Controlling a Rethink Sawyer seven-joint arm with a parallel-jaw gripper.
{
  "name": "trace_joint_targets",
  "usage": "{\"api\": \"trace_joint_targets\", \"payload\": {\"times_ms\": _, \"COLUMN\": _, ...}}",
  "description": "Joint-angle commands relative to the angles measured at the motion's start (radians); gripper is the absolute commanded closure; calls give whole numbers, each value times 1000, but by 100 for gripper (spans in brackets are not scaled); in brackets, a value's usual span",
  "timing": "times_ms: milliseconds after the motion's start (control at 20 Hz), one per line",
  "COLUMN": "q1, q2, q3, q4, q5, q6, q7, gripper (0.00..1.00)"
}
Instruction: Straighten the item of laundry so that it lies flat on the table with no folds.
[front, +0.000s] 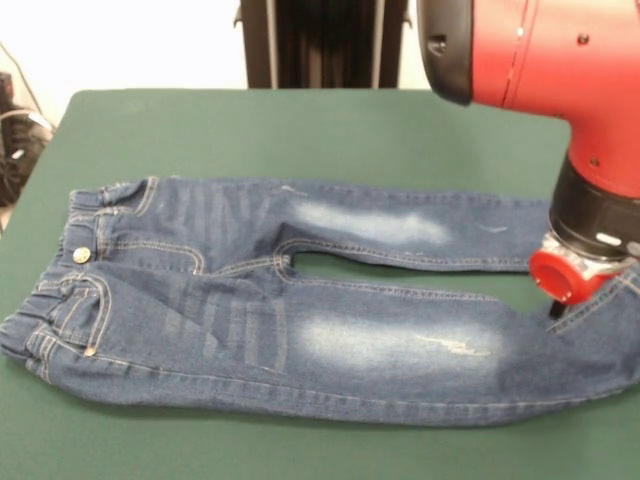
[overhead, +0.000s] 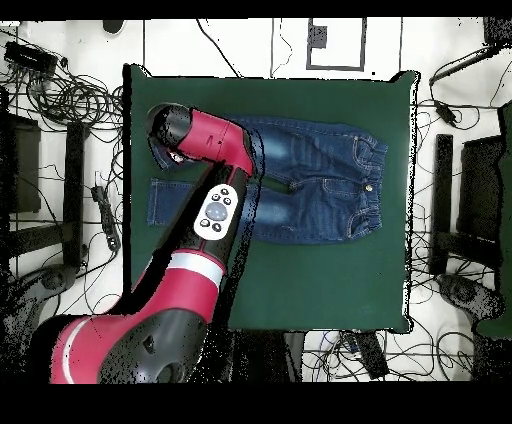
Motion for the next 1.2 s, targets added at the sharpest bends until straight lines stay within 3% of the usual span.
{"api": "trace_joint_targets", "payload": {"times_ms": 50, "q1": 16, "q2": 64, "q3": 161, "q4": 32, "q5": -36, "q6": -3, "q7": -49, "gripper": 100}}
{"api": "trace_joint_targets", "payload": {"times_ms": 650, "q1": 10, "q2": 97, "q3": 190, "q4": -31, "q5": -52, "q6": -30, "q7": 34, "gripper": 100}}
{"api": "trace_joint_targets", "payload": {"times_ms": 1200, "q1": -12, "q2": 20, "q3": 210, "q4": 42, "q5": -58, "q6": 3, "q7": -14, "gripper": 100}}
